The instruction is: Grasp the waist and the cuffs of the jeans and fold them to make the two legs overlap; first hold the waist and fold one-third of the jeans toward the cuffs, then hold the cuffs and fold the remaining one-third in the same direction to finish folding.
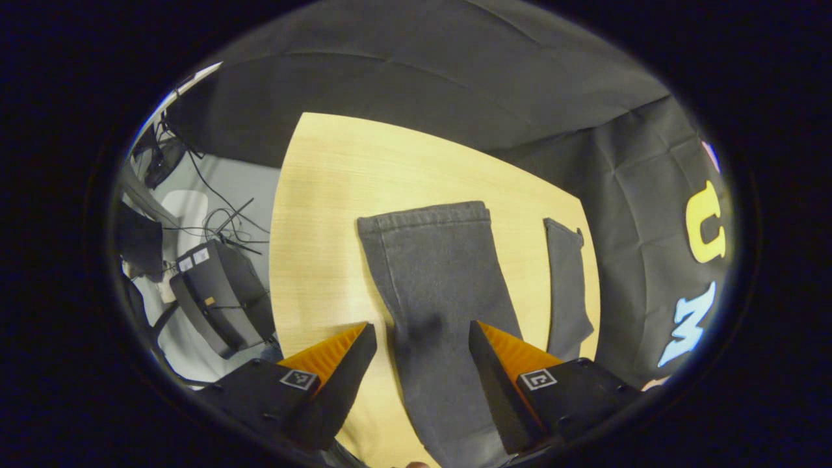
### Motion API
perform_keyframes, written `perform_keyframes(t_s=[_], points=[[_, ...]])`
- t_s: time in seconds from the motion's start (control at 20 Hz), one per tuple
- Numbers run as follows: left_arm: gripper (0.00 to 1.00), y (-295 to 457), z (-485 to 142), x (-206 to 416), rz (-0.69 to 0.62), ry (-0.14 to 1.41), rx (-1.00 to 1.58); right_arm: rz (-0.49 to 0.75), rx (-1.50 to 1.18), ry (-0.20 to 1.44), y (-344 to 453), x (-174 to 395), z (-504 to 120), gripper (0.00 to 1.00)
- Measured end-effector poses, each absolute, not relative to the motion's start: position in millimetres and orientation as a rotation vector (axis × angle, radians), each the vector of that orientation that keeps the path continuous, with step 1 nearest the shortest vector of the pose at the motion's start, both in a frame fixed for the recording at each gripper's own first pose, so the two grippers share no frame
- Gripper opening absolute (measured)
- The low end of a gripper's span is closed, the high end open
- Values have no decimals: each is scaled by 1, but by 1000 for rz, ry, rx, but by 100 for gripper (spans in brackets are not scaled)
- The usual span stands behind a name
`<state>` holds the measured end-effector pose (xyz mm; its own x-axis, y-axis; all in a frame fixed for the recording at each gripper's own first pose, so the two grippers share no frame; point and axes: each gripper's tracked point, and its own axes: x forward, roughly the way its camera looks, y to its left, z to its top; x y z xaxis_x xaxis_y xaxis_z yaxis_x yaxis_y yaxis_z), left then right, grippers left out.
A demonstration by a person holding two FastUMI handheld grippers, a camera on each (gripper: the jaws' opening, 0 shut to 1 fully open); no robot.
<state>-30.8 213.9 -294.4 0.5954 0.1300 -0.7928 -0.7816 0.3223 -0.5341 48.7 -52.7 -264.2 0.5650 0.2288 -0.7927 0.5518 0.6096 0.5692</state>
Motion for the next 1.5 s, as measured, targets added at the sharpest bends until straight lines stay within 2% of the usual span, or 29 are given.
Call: perform_keyframes(t_s=[0.1, 0.2, 0.45, 0.5, 0.55, 0.6, 0.65, 0.75, 0.8, 0.9, 1.05, 1.15, 1.2, 1.3, 1.4, 1.45, 1.5], points=[[99, 217, -295, -20, 655, 713, -1083, -228, 964, 973, -49, 59, -262, 96], [96, 215, -294, -9, 634, 707, -1080, -181, 983, 982, -34, 68, -257, 97], [95, 210, -295, 9, 579, 684, -1088, -179, 865, 1019, -23, 79, -262, 95], [93, 212, -297, 8, 582, 689, -1088, -181, 830, 1036, -24, 80, -264, 73], [87, 215, -302, 6, 585, 690, -1091, -186, 806, 1050, -19, 75, -268, 71], [71, 215, -302, 6, 570, 683, -1100, -187, 804, 1042, -22, 80, -266, 64], [65, 216, -304, 4, 556, 680, -1102, -169, 811, 1046, -20, 81, -267, 57], [46, 220, -311, 0, 545, 665, -1119, -141, 874, 1032, -14, 82, -270, 35], [27, 220, -310, 0, 536, 652, -1145, -126, 918, 1033, -12, 88, -270, 23], [20, 216, -303, 1, 500, 613, -1205, -97, 984, 1029, -9, 83, -268, 15], [22, 206, -293, 2, 417, 564, -1343, -23, 1020, 1004, -9, 85, -260, 8], [22, 205, -297, 4, 414, 539, -1387, 55, 1070, 972, -14, 84, -243, 7], [22, 202, -303, 2, 469, 543, -1387, 92, 1100, 961, -18, 84, -234, 7], [9, 207, -303, 3, 491, 564, -1401, 159, 1122, 945, -30, 86, -221, 7], [9, 203, -305, 4, 474, 590, -1375, 207, 1098, 944, -27, 89, -220, 7], [9, 198, -302, 7, 462, 583, -1355, 231, 1091, 947, -26, 91, -218, 10], [8, 197, -296, 15, 437, 581, -1336, 258, 1085, 948, -28, 91, -215, 7]])
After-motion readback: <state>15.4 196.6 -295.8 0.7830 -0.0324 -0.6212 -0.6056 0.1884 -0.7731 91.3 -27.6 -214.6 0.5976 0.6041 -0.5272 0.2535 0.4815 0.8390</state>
